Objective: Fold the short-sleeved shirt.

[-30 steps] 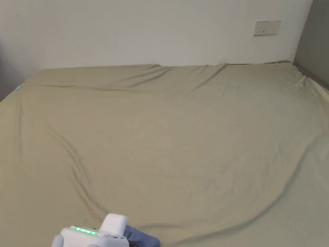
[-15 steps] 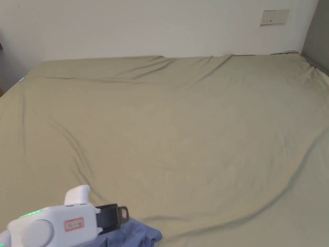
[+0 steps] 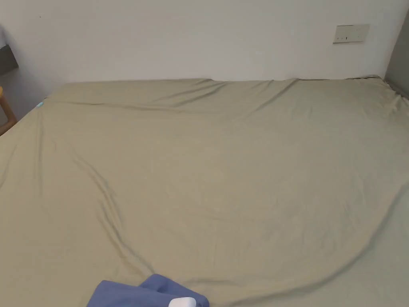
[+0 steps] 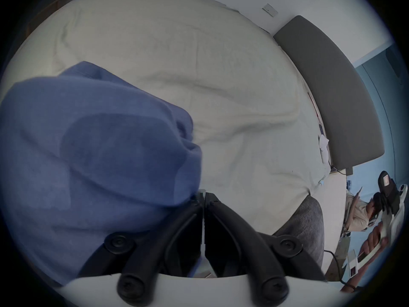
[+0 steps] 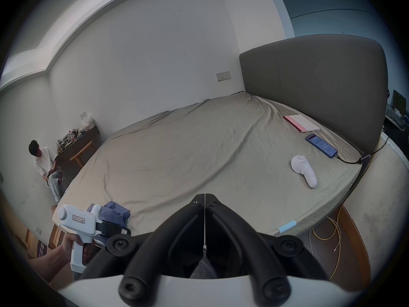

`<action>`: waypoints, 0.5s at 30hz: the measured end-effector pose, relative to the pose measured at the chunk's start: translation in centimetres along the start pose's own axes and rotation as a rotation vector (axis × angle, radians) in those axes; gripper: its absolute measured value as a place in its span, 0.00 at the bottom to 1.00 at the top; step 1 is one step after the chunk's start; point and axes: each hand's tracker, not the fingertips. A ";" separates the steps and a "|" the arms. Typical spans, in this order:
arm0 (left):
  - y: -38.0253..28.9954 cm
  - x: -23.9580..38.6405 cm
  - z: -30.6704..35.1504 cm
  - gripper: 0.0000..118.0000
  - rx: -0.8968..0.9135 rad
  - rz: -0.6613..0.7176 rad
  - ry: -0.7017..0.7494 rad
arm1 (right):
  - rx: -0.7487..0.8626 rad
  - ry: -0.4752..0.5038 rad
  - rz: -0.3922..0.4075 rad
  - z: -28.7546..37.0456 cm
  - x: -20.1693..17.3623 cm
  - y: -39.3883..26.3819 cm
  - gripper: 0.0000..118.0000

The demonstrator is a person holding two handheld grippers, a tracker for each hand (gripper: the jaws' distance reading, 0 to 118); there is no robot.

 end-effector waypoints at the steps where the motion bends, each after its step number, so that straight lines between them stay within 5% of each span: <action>1: -0.1 0.2 0.2 0.04 0.017 -0.010 0.012 | -0.003 0.006 0.013 0.0 -0.4 0.2 0.07; 2: -0.1 0.4 0.9 0.06 0.029 -0.018 0.003 | 0.000 0.016 0.034 -0.1 -0.9 0.3 0.07; 3: 0.1 0.2 2.1 0.23 0.051 -0.005 -0.036 | 0.003 0.021 0.051 -0.3 -1.4 0.6 0.07; 5: 0.3 -0.8 5.6 0.32 0.137 0.068 -0.165 | 0.000 0.051 0.080 -0.9 -2.7 1.2 0.07; 7: 0.7 -2.9 10.5 0.83 0.258 0.130 -0.319 | -0.003 0.097 0.107 -2.1 -4.6 1.7 0.07; 8: 0.8 -4.1 12.8 0.96 0.318 0.148 -0.363 | -0.014 0.133 0.121 -2.9 -5.6 1.9 0.07; 15: 2.0 -14.5 22.4 0.97 0.488 0.199 -0.126 | -0.312 0.437 0.279 -13.7 -19.1 -2.6 0.07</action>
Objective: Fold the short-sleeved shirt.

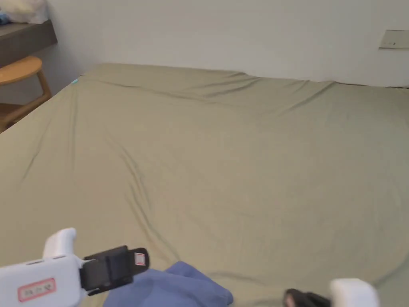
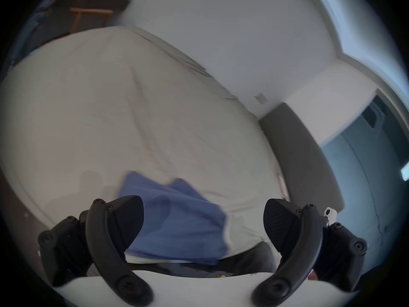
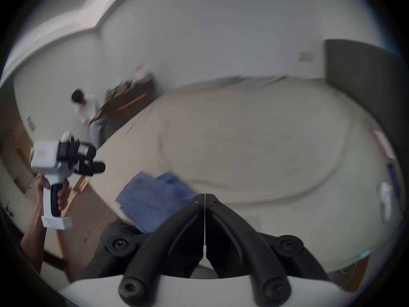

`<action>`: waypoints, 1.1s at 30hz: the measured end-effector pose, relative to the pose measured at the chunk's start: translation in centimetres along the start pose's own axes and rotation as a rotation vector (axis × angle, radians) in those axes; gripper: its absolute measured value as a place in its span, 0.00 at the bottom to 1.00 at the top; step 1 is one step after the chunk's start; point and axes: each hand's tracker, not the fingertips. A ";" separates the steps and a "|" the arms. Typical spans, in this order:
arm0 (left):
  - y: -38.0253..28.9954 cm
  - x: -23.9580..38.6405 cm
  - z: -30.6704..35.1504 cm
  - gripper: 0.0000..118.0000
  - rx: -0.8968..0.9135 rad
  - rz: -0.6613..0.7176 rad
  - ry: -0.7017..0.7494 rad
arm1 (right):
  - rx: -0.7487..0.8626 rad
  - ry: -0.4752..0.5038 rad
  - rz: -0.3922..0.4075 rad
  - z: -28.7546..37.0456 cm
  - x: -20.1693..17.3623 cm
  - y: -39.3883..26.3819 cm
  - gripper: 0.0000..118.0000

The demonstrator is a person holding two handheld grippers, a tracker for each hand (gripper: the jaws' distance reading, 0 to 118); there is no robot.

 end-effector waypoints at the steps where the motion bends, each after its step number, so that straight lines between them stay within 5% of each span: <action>1: 0.5 -0.8 0.2 0.97 -0.012 0.030 0.033 | -0.056 0.039 -0.015 -2.8 -1.4 -0.1 0.07; 3: 1.2 -3.6 0.3 0.97 -0.026 0.070 0.015 | -0.140 0.155 -0.046 -8.0 -3.1 -1.2 0.07; 8: 1.0 -8.4 -2.9 0.97 -0.128 0.162 -0.056 | -0.346 0.079 0.079 -15.4 -4.8 -5.5 0.07; 9: 0.8 -9.2 -3.8 0.97 -0.147 0.172 -0.070 | -0.232 0.124 0.036 -14.1 -4.0 -4.8 0.07; 13: -0.5 -11.1 -8.5 0.97 -0.273 0.257 -0.116 | -0.328 0.189 -0.124 -13.8 -1.3 -4.1 0.07; 16: -1.4 -11.9 -12.5 0.96 -0.389 0.248 -0.135 | -0.295 0.200 -0.113 -13.8 -1.3 -5.1 0.07; 19: -1.7 -10.9 -14.7 0.95 -0.413 0.352 -0.447 | -0.280 0.201 -0.122 -13.8 -1.2 -5.2 0.07; 21: -3.4 -9.7 -16.6 0.94 -0.560 0.382 -0.402 | -0.273 0.210 -0.136 -13.7 -0.9 -5.3 0.07; 22: -3.8 -9.2 -17.2 0.87 -0.573 0.292 -0.346 | -0.276 0.210 -0.142 -13.8 -0.8 -5.2 0.07; 24: -4.0 -7.9 -17.5 0.34 -0.506 0.137 -0.234 | -0.280 0.192 -0.147 -13.6 -0.8 -5.0 0.07; 27: -3.8 -8.8 -16.3 0.34 -0.502 0.245 -0.301 | -0.265 0.179 -0.113 -12.9 -1.3 -4.6 0.07; 33: 0.0 -9.9 -10.7 0.34 -0.464 0.005 -0.123 | -0.175 0.180 -0.090 -9.2 -1.7 -2.4 0.07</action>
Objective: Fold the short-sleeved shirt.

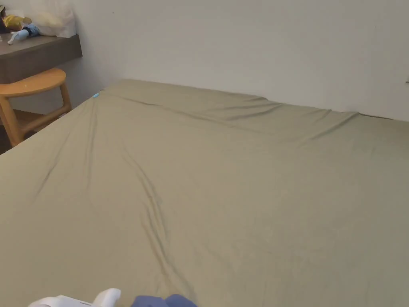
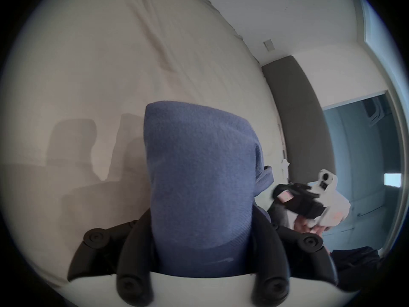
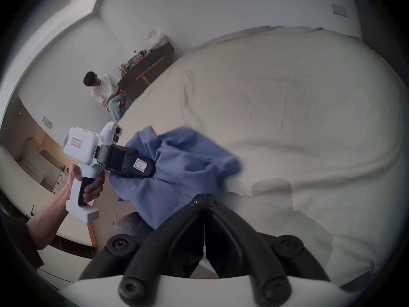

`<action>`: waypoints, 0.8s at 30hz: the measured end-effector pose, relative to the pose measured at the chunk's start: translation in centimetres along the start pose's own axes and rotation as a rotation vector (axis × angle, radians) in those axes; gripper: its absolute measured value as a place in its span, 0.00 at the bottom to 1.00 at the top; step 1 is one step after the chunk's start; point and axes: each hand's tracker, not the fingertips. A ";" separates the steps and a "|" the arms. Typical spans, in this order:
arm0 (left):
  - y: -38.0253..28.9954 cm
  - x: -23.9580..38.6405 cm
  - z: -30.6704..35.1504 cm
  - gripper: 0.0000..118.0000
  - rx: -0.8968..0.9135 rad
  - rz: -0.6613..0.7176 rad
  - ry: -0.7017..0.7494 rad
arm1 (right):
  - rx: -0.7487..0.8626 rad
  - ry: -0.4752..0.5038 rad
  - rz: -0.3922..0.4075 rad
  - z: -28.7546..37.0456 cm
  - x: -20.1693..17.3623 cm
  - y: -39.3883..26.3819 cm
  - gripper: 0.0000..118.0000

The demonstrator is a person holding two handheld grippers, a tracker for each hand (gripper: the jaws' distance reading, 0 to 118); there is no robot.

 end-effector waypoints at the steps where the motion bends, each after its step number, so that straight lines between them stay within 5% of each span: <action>1: 0.6 -0.6 1.4 0.34 0.002 -0.007 0.028 | 0.027 0.007 -0.009 0.9 0.0 0.4 0.07; 11: 8.4 -4.4 17.5 0.33 -0.068 -0.116 0.679 | 0.292 -0.040 -0.046 10.1 0.1 4.6 0.07; 14: 8.5 -7.8 18.4 0.33 -0.144 -0.086 0.962 | 0.326 -0.049 -0.053 11.9 0.5 4.5 0.07; 17: 6.6 -11.1 17.5 0.33 -0.085 -0.001 1.060 | 0.340 -0.094 -0.044 13.2 1.0 4.3 0.07; 21: 3.8 -9.4 13.6 0.34 0.057 -0.094 1.248 | 0.341 -0.096 -0.072 13.3 1.3 4.0 0.07; 23: 3.5 -8.2 13.9 0.46 0.057 -0.128 1.308 | 0.354 -0.096 -0.068 13.8 1.0 3.8 0.07; 24: 3.8 -7.6 15.1 0.60 0.106 -0.088 1.302 | 0.354 -0.089 -0.062 14.3 1.0 3.9 0.07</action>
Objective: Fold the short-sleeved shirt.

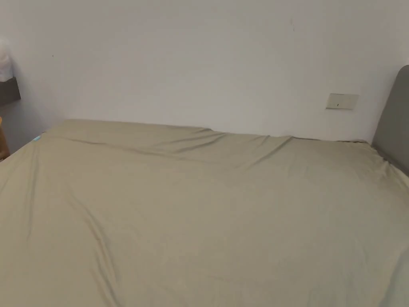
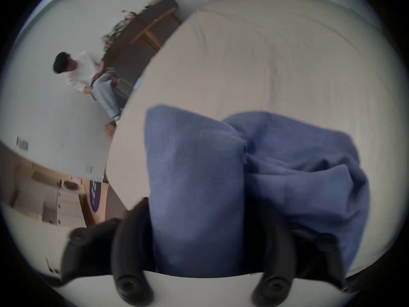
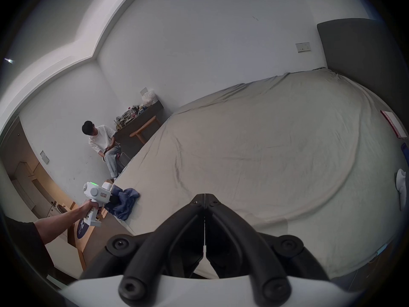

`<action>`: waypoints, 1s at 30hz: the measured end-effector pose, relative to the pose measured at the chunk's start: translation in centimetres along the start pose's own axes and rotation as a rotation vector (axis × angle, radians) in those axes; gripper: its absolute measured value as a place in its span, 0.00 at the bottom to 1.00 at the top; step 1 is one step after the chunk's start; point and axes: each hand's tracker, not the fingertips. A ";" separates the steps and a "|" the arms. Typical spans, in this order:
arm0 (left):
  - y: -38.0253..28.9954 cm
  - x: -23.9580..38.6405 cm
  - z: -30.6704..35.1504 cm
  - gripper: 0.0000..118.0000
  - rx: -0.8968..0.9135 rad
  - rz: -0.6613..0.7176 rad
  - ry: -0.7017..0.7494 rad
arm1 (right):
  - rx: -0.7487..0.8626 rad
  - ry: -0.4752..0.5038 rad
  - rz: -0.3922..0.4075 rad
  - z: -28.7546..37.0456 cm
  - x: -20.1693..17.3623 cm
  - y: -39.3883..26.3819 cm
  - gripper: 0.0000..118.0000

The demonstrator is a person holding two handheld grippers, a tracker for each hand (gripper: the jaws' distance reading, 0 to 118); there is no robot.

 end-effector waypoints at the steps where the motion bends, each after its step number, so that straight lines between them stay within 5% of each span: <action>1: 0.4 -1.0 1.1 0.75 -0.009 0.071 -0.032 | 0.003 0.004 0.009 0.5 -0.1 0.3 0.07; 3: 0.9 -3.1 5.4 0.91 0.111 0.184 -0.092 | 0.033 -0.009 0.049 2.0 -0.3 1.3 0.07; 7: 2.2 -4.8 16.4 0.91 0.403 0.252 -0.009 | 0.123 -0.055 0.102 4.9 -0.5 3.9 0.07; 10: 1.3 -3.1 26.4 0.91 0.645 0.303 -0.014 | 0.225 -0.163 0.233 7.0 -1.9 5.7 0.07; 12: 0.1 -0.9 31.8 0.95 0.796 0.361 -0.078 | 0.286 -0.254 0.324 8.2 -3.1 7.0 0.07; 15: -2.7 3.8 38.7 0.99 0.966 0.407 -0.239 | 0.415 -0.390 0.354 9.7 -4.5 8.1 0.07; 18: -4.9 9.2 41.9 0.99 1.037 0.407 -0.363 | 0.442 -0.377 0.392 11.3 -5.5 8.7 0.07; 21: -6.4 13.8 43.4 0.99 1.080 0.383 -0.473 | 0.478 -0.465 0.458 12.4 -6.4 8.2 0.07; 26: -7.2 18.8 45.5 0.99 1.063 0.329 -0.514 | 0.514 -0.449 0.496 13.8 -6.7 7.0 0.08; 28: -7.6 20.3 46.5 0.99 1.067 0.294 -0.541 | 0.518 -0.455 0.485 14.2 -6.3 7.1 0.22; 29: -7.7 20.7 46.7 0.99 1.072 0.273 -0.548 | 0.514 -0.458 0.470 14.4 -6.1 7.1 0.39; 30: -7.9 21.0 46.9 0.99 1.081 0.270 -0.552 | 0.503 -0.461 0.450 14.5 -6.0 7.2 0.68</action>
